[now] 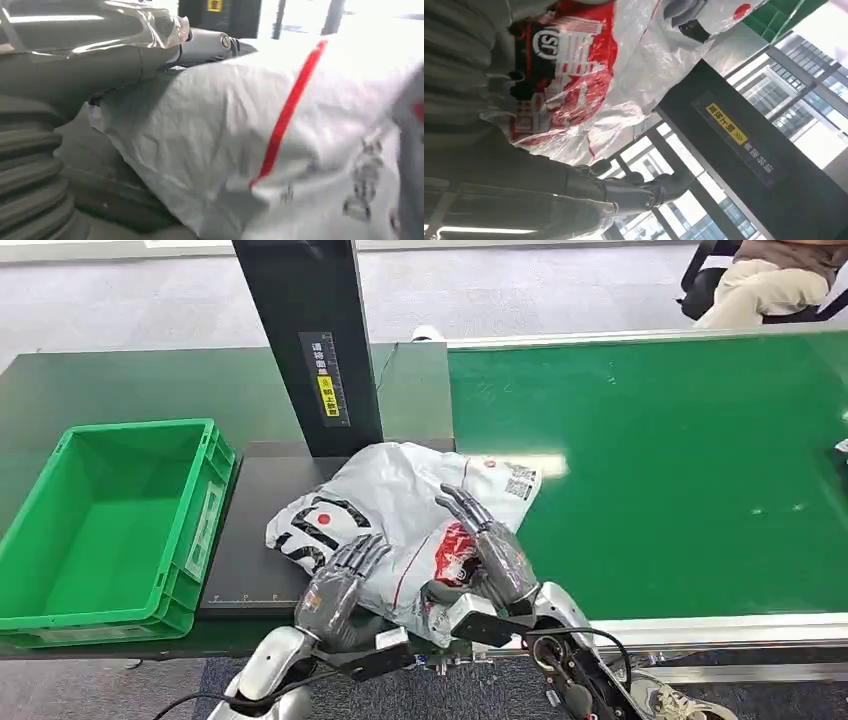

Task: Moved the parcel from conveyor to table for the left to box.

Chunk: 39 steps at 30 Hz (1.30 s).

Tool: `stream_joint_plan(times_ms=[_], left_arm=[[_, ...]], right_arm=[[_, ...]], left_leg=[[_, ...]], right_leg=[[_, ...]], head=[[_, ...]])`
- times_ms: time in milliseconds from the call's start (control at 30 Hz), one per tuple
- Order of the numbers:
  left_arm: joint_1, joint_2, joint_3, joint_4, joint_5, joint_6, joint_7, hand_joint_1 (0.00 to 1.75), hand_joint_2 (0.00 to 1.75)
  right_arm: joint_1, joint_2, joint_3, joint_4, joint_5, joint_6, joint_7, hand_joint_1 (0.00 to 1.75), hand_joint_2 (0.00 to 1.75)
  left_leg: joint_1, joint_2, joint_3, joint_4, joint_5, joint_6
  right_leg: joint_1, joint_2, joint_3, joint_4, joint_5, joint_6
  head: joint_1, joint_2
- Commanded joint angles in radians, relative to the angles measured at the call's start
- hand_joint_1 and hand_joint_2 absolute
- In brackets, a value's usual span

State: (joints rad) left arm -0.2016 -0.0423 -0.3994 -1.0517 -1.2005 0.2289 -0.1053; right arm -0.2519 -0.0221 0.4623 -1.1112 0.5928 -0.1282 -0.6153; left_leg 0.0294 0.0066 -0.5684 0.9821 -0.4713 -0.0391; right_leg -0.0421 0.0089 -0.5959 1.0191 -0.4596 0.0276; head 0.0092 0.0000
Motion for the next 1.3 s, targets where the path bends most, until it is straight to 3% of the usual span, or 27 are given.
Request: stream_joint_plan(times_ms=[33, 633, 900, 967, 1233, 1300], left_arm=[[-0.008, -0.011, 0.051, 0.027, 0.021, -0.002, 0.001, 1.75, 1.75], [0.018, -0.015, 0.103, -0.064, 0.155, 0.166, -0.084, 1.75, 1.75], [0.052, -0.019, 0.113, -0.207, 0.344, 0.447, -0.330, 1.75, 1.75], [0.056, -0.016, 0.115, -0.222, 0.367, 0.469, -0.356, 1.75, 1.75], [0.102, -0.127, 0.297, -0.324, 0.418, 0.469, -0.593, 1.75, 1.75], [0.115, -0.136, 0.313, -0.386, 0.422, 0.469, -0.593, 1.75, 1.75]], right_arm=[[-0.008, -0.002, -0.025, 0.009, 0.004, 0.014, 0.006, 0.00, 1.75], [-0.007, -0.014, -0.028, 0.011, -0.007, 0.007, 0.007, 0.00, 1.75], [-0.002, -0.020, -0.022, 0.003, -0.031, -0.002, 0.008, 0.00, 1.75], [-0.008, -0.017, -0.016, 0.013, -0.038, -0.004, 0.004, 0.00, 1.75], [-0.020, -0.004, 0.004, 0.049, -0.062, -0.007, -0.004, 0.00, 1.75], [-0.023, -0.002, 0.007, 0.056, -0.065, -0.007, -0.005, 0.00, 1.75]], left_leg=[[0.000, -0.001, 0.001, 0.000, 0.000, 0.002], [0.000, -0.001, 0.001, 0.000, 0.000, 0.002], [0.000, -0.001, 0.000, 0.000, 0.000, 0.002], [0.001, -0.001, 0.001, 0.000, -0.001, 0.003], [0.001, 0.000, 0.001, -0.001, 0.000, 0.003], [0.001, 0.000, 0.001, 0.000, -0.001, 0.003]], right_leg=[[0.001, -0.001, 0.002, -0.001, 0.000, -0.003], [0.001, -0.002, 0.001, -0.001, 0.000, -0.003], [0.001, -0.002, 0.001, -0.001, 0.000, -0.003], [0.001, -0.002, 0.002, -0.001, 0.000, -0.003], [0.002, -0.001, 0.002, -0.002, 0.000, -0.004], [0.002, 0.000, 0.002, -0.002, 0.000, -0.004]], head=[[0.000, 0.000], [0.000, 0.000], [0.000, 0.000], [0.000, 0.000], [0.000, 0.000], [0.000, 0.000]])
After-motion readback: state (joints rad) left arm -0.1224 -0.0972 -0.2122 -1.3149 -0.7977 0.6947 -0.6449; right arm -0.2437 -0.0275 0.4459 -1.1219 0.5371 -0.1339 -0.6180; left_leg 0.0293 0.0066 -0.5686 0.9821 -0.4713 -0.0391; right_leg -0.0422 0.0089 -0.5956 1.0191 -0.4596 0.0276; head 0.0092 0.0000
